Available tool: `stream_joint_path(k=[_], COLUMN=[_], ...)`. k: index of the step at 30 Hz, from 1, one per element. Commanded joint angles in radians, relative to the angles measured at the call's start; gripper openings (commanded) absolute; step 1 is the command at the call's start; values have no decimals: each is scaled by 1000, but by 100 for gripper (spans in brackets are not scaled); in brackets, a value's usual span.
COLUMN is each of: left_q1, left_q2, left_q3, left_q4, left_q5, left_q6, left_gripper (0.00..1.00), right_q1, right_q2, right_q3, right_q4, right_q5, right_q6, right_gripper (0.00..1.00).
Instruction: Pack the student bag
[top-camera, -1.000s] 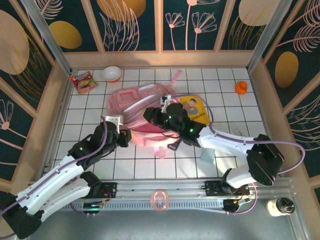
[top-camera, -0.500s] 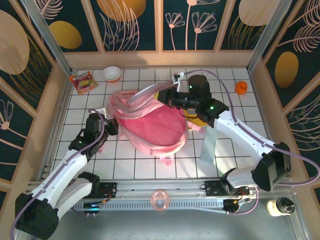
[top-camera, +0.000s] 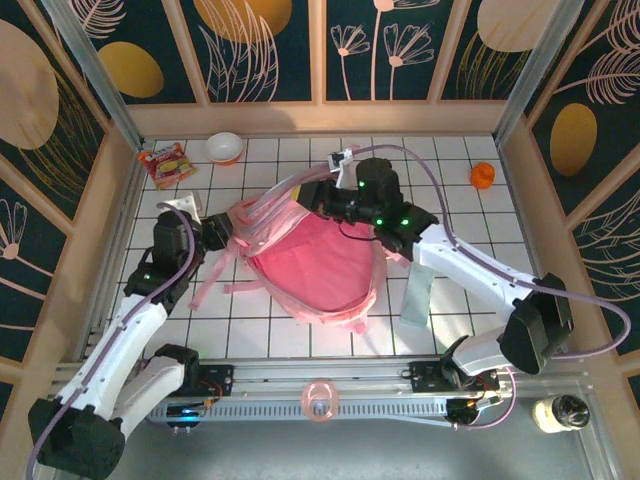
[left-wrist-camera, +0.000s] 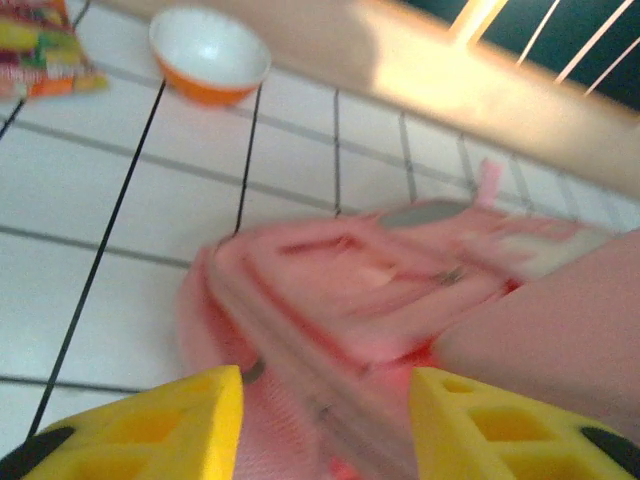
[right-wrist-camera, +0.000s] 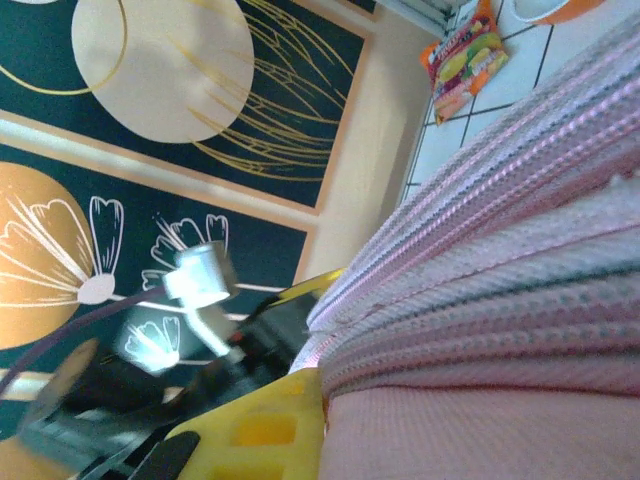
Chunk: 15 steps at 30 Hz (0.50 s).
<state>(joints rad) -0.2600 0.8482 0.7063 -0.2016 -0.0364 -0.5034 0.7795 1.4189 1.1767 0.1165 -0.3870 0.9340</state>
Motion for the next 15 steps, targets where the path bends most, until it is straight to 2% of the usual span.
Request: stream_joint_path(k=[1,4,10,15], left_q1=[5,4,5,5], left_q2=[-36,-35,-27,-36], left_q3=[76,138,255,292], left_q4=[-60,-110,-197,-211], left_q5=[-33,-79,-161,-171], left_q6=[-21,-16,33,43], left_gripper=[52,53,55,55], right_q1=[55,101,190,238], right_q2=[34,92,217,309], right_q3=[-2,-18,22,14], right_q4=[274,377,462,536], right_q5=[167,235,373,470], right_q6=[62,122,186,267], right_gripper=[0,0,0,0])
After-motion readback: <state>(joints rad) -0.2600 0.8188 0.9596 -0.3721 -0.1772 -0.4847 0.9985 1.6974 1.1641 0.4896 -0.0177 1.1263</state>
